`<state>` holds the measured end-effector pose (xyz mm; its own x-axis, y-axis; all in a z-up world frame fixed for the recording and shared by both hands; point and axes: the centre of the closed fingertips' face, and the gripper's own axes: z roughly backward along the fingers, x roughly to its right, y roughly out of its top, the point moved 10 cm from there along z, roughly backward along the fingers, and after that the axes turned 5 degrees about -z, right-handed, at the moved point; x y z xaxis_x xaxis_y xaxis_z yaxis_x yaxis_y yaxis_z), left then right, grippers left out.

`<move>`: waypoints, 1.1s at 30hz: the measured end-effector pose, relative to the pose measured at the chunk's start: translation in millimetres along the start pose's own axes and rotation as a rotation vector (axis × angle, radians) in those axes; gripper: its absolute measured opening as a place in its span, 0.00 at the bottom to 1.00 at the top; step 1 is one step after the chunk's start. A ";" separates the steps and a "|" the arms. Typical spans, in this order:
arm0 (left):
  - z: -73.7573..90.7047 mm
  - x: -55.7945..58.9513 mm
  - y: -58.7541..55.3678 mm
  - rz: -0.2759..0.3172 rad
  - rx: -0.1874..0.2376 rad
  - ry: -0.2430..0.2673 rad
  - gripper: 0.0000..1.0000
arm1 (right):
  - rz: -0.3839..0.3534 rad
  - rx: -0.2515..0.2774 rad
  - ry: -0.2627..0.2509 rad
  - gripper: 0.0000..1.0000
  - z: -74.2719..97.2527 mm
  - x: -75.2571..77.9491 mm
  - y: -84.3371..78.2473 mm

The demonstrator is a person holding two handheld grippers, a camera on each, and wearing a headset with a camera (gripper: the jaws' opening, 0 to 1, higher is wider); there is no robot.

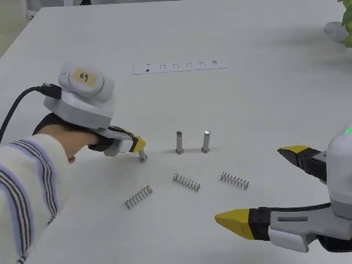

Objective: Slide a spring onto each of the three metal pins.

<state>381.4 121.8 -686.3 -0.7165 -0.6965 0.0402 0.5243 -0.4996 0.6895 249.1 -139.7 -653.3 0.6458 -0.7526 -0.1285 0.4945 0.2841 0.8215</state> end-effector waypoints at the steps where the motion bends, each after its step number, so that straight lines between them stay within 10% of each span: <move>1: -0.4 0.6 1.3 -0.003 0.003 0.002 0.00 | 0.000 0.000 0.000 0.98 -0.1 0.0 -0.2; 33: -22.4 9.8 10.5 0.015 0.048 0.063 0.00 | -0.027 -0.015 0.011 0.97 -5.3 1.5 -7.9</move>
<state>390.2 98.3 -694.9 -0.6775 -0.7355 0.0068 0.5116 -0.4645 0.7229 249.2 -140.0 -662.9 0.6386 -0.7534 -0.1567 0.5206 0.2730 0.8090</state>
